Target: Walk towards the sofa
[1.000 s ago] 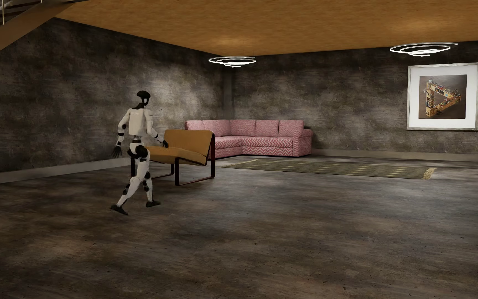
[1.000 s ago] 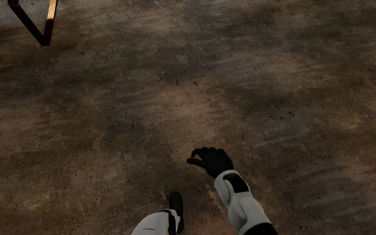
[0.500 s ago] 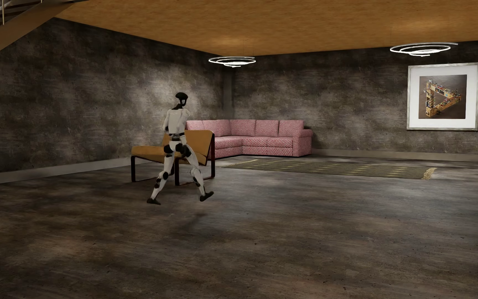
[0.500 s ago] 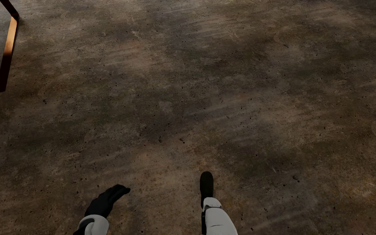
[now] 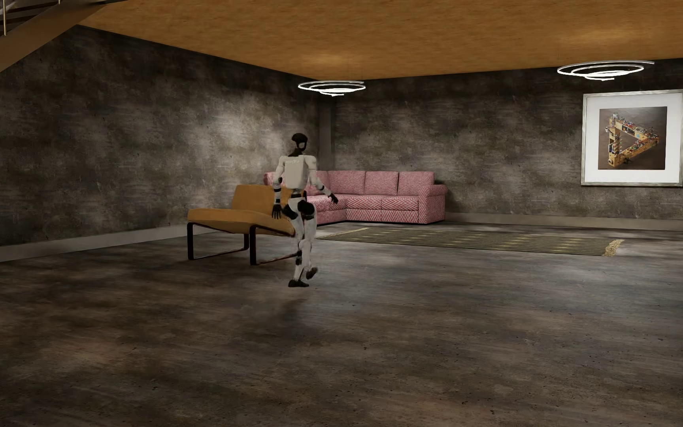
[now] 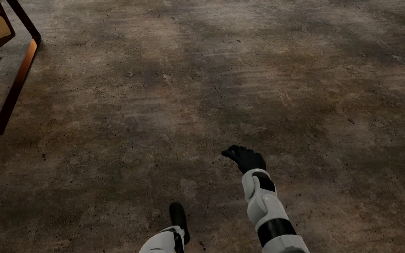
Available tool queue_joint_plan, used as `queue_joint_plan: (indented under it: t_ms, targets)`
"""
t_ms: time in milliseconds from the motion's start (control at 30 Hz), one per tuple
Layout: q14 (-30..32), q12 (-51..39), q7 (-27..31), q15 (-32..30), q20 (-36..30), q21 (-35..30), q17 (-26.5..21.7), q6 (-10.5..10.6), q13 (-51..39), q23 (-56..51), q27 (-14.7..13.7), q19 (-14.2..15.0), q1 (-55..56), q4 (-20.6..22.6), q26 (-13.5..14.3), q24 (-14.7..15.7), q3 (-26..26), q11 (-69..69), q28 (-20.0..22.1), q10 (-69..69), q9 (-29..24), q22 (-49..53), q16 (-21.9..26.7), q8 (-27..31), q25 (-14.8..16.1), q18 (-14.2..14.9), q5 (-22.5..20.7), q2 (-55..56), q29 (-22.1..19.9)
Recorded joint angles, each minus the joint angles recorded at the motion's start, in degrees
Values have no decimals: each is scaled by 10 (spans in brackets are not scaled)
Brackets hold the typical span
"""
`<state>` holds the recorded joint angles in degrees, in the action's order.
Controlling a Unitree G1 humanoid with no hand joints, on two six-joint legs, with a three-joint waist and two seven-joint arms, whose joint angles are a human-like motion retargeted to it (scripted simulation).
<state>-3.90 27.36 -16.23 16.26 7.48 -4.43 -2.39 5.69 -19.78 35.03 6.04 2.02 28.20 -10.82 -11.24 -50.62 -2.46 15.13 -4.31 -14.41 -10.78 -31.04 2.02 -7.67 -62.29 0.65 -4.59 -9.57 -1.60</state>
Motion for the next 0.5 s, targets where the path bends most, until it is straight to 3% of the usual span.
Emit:
queue_joint_plan:
  t_ms: [33, 67, 133, 167, 200, 233, 300, 333, 400, 467, 500]
  targets:
    - [-17, 9, -17, 14, 8, -27, -18, -1, -32, -5, 3, 9, 2, 8, -9, -4, 0, 8, 19, 68, 2, -12, -9, 2, 2, 26, 0, -27, 0]
    - [-16, 13, -38, 21, 4, -46, -37, -3, -49, -11, 10, 15, 6, 8, -18, -16, 1, 38, 19, 52, 2, -31, -10, 0, 0, 38, 4, -52, -1]
    - [70, 4, -61, -45, -24, -64, -71, -14, -44, -24, 22, 31, 1, 8, -13, -56, 2, 126, -18, -59, 1, -78, -4, 2, 2, -92, 28, -84, -4]
    - [68, -2, -65, -109, -28, -65, -81, -23, -26, -28, 29, 35, 2, 8, -9, -73, 0, 238, -36, -136, -2, -94, -6, 2, 10, -128, 52, -62, -12]
    - [14, -8, -66, -177, -24, -62, -83, -33, 2, -24, 37, 50, -9, 13, -7, -84, -2, 375, -45, -201, -5, -100, -11, 2, 20, -132, 83, -23, -20]
    - [-32, -17, -69, -238, -14, -56, -80, -44, 31, -9, 46, 29, -37, 28, -6, -89, -2, 495, -41, -230, -7, -97, -20, 13, 30, -129, 112, 31, -23]
    - [-81, -40, -62, -188, 13, -37, -65, -62, 96, 48, 86, -3, -121, 73, -4, -79, 3, 621, -4, -210, -8, -72, -36, 24, 42, -117, 133, 141, -13]
    - [-93, -55, -46, -186, 21, -27, -60, -67, 137, 79, 108, 5, -167, 99, 1, -65, 8, 631, 16, -180, -7, -55, -43, 17, 40, -110, 145, 191, 1]
    - [-116, -84, 5, -180, 10, -22, -51, -72, 234, 126, 130, -9, -252, 142, 17, -31, 20, 566, 30, -125, -1, -15, -50, 4, 29, -97, 153, 276, 28]
    - [-152, -123, 64, -172, -28, -35, -52, -75, 325, 160, 103, -28, -324, 166, 28, -14, 34, 398, 22, -93, 5, 18, -31, -14, 2, -84, 163, 325, 79]
    - [-170, -140, 91, -180, -49, -55, -58, -77, 355, 188, 75, -37, -361, 173, 26, -8, 40, 267, 27, -78, 7, 38, -21, -47, -30, -79, 175, 325, 132]
